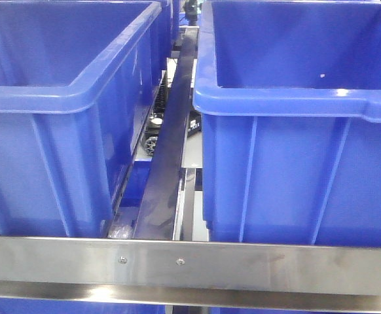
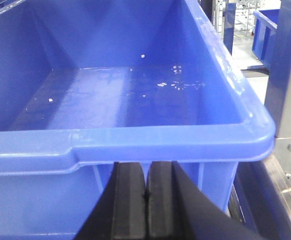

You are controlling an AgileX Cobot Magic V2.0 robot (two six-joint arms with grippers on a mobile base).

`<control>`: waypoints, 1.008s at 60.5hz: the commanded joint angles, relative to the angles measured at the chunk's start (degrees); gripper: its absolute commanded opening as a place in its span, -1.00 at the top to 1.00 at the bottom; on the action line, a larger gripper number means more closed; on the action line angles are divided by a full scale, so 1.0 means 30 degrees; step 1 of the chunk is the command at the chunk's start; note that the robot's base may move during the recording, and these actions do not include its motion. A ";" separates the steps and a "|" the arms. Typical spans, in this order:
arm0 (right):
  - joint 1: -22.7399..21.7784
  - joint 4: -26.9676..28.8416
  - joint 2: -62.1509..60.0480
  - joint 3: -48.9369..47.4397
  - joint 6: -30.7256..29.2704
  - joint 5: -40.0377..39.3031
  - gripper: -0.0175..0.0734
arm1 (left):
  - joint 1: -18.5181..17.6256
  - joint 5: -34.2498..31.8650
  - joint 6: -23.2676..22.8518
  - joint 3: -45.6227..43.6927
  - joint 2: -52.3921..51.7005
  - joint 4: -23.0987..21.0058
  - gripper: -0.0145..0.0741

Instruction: Sort and place red and blue blocks on shelf

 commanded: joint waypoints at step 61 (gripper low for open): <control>-0.0144 0.0051 -0.0370 -0.0407 -0.0130 -0.1801 0.51 | 0.0653 -0.1629 -0.0114 0.3171 -0.6564 -0.1793 0.37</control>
